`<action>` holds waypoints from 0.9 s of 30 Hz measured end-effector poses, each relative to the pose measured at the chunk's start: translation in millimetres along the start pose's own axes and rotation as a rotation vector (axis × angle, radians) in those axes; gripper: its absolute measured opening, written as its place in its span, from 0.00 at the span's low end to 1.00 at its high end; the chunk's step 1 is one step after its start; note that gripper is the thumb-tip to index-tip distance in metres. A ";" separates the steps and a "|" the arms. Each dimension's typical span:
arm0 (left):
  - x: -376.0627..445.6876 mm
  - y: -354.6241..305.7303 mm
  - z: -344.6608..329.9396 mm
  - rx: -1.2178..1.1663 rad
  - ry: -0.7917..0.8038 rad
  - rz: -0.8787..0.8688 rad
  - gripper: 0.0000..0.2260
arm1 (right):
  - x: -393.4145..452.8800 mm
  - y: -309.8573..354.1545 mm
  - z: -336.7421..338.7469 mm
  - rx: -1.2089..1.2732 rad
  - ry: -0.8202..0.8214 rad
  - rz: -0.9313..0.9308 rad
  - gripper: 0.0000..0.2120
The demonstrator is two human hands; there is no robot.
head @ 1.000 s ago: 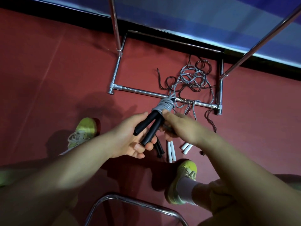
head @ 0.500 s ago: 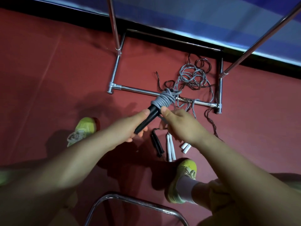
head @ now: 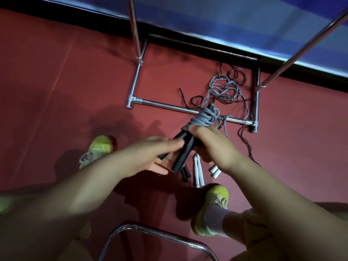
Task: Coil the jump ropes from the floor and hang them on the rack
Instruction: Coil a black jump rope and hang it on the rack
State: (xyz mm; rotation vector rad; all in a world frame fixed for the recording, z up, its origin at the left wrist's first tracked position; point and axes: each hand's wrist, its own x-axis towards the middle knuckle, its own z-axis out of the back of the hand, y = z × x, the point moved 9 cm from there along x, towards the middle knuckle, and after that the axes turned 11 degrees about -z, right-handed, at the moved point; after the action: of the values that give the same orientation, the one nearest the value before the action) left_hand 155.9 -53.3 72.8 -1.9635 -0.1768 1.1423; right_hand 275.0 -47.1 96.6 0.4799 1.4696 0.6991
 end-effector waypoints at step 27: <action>-3.9 -0.7 -16.2 -0.068 0.012 0.048 0.27 | 11.5 -7.7 10.4 -0.266 -0.138 0.009 0.26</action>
State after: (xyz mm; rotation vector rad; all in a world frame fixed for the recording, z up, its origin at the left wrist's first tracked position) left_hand 166.3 -64.4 79.6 -2.0440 -0.1654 1.1689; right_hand 285.9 -43.5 83.7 0.3224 1.2249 0.8390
